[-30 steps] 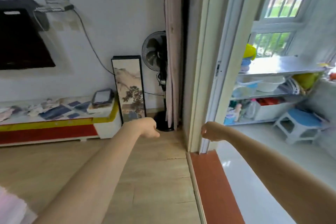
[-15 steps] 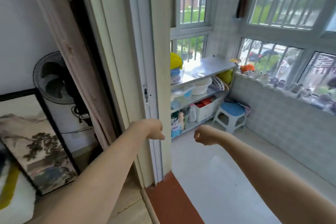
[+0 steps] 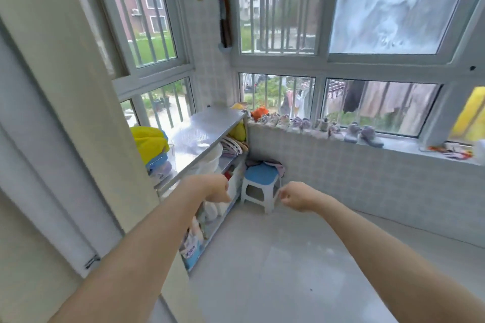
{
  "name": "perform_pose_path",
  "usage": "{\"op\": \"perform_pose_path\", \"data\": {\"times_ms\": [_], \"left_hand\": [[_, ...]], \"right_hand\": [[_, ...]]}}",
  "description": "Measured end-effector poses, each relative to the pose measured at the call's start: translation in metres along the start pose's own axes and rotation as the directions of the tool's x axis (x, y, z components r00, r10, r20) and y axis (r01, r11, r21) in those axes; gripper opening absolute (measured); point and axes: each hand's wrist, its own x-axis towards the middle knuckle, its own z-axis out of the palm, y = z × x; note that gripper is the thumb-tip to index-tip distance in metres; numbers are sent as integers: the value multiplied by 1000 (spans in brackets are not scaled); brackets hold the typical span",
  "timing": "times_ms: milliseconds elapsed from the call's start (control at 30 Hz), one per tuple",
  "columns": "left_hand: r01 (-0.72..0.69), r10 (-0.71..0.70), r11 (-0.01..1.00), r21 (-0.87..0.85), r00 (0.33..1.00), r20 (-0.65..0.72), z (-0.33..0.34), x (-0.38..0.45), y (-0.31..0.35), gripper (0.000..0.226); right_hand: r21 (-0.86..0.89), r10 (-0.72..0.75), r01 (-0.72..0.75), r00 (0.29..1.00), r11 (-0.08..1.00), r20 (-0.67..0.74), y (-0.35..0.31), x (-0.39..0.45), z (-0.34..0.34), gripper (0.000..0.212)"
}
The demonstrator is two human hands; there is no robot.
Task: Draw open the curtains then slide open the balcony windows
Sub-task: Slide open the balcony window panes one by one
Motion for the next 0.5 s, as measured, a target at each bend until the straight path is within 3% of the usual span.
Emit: {"op": "perform_pose_path", "data": {"times_ms": [367, 500], "left_hand": [[-335, 334, 929, 157, 942, 34, -89, 184, 72, 50], [-354, 351, 926, 128, 935, 46, -124, 245, 99, 48]], "right_hand": [[154, 258, -242, 962, 958, -92, 113, 92, -68, 29], [169, 272, -251, 956, 953, -115, 163, 140, -101, 30]]}}
